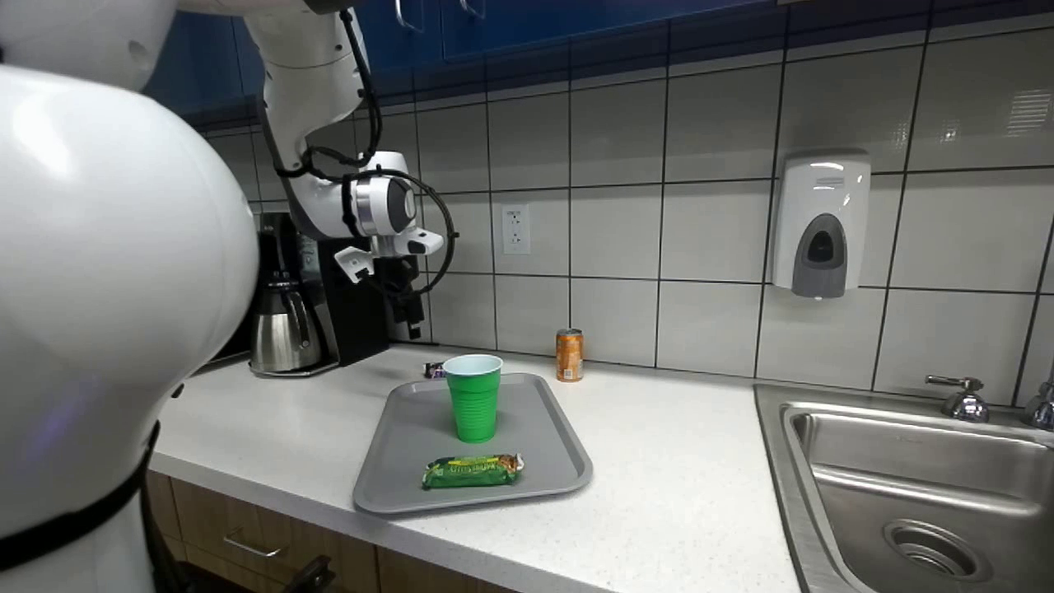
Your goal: Remove the chocolate bars from the tray
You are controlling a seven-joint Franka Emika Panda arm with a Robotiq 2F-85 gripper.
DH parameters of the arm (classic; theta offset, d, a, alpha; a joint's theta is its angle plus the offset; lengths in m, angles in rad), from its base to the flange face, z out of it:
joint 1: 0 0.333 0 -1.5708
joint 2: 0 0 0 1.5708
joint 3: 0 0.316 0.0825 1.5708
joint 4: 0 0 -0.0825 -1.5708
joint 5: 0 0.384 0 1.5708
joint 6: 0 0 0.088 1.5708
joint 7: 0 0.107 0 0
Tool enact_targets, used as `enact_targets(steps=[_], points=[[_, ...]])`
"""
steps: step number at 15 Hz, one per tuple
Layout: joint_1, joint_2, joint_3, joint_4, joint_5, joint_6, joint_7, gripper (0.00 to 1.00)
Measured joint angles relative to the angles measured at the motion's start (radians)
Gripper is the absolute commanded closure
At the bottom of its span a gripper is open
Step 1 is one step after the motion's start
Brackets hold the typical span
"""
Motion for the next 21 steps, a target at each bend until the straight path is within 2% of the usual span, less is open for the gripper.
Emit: enact_targets(steps=[10, 21], points=[[-0.047, -0.138, 0.048, -0.16, 0.137, -0.003, -0.183, 0.0], [-0.078, -0.224, 0.084, -0.266, 0.265, -0.005, -0.391, 0.0]])
